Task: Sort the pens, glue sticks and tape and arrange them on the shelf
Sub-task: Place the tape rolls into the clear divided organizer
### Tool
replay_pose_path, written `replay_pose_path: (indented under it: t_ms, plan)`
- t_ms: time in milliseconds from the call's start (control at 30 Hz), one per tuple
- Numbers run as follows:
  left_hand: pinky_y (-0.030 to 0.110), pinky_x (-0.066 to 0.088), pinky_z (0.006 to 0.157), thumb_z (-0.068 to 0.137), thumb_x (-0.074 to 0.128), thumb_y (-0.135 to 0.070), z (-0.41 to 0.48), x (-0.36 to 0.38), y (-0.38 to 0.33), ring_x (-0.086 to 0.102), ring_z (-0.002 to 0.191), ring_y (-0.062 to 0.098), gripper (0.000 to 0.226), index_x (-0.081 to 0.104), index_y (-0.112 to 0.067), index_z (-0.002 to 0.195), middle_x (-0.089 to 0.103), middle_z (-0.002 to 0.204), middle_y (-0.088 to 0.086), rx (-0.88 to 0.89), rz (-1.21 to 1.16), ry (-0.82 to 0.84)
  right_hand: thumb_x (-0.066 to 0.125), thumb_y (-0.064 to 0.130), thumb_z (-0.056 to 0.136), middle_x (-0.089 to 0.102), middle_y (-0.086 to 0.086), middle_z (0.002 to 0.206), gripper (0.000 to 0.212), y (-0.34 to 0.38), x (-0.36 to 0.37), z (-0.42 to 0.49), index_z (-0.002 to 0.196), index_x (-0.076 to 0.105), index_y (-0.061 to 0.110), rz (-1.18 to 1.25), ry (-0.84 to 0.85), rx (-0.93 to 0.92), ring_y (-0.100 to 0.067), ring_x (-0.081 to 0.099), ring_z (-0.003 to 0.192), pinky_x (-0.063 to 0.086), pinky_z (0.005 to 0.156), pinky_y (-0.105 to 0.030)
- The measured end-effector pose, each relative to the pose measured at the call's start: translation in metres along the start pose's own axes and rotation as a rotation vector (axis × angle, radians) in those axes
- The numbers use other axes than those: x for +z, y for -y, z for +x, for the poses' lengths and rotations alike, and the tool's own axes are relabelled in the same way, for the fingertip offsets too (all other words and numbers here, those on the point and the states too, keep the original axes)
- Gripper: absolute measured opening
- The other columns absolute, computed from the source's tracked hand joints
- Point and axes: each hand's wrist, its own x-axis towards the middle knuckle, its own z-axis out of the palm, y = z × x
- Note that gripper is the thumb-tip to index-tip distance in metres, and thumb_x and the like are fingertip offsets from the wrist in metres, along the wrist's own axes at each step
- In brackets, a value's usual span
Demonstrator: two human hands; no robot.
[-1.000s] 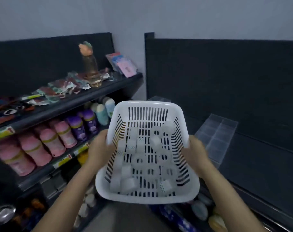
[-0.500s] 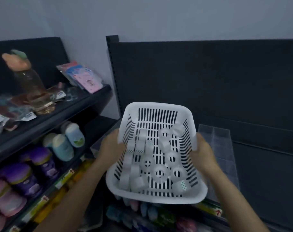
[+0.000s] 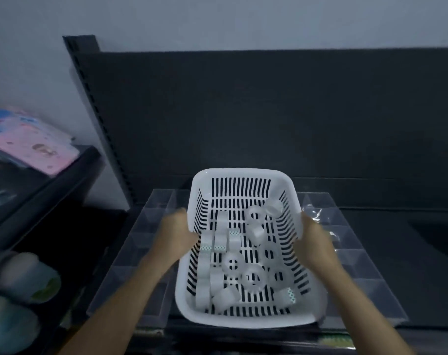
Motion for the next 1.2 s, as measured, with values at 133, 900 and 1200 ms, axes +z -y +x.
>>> replay_pose_path:
  t_ms: [133, 900, 1200]
  plan:
    - [0.028, 0.050, 0.051, 0.076, 0.063, -0.017, 0.029, -0.002, 0.009, 0.059, 0.065, 0.013, 0.012, 0.052, -0.013, 0.076, 0.059, 0.073, -0.002, 0.074, 0.161, 0.162, 0.050, -0.001, 0.087, 0.062, -0.001, 0.084, 0.024, 0.007, 0.004, 0.005, 0.108, 0.054, 0.009, -0.128, -0.079, 0.048, -0.004, 0.049, 0.059, 0.029, 0.037, -0.008]
    - [0.022, 0.050, 0.050, 0.074, 0.065, -0.017, 0.059, -0.005, 0.010, 0.058, 0.044, 0.011, 0.018, 0.069, -0.001, 0.081, 0.069, 0.060, 0.006, 0.004, 0.135, 0.598, 0.049, -0.004, 0.078, 0.058, -0.015, 0.100, 0.016, 0.011, 0.016, 0.018, 0.090, 0.055, 0.004, -0.427, -0.179, 0.197, -0.037, 0.048, 0.100, 0.037, 0.076, -0.034]
    - [0.036, 0.051, 0.083, 0.084, 0.068, -0.033, 0.051, 0.010, -0.014, 0.054, 0.096, 0.018, 0.042, 0.052, -0.012, 0.117, 0.051, 0.111, 0.002, 0.411, 0.272, 0.407, 0.054, 0.011, 0.091, 0.058, -0.008, 0.121, 0.039, 0.034, 0.039, 0.012, 0.130, 0.053, 0.013, -0.222, 0.100, -0.224, -0.021, 0.067, 0.088, 0.044, 0.066, -0.008]
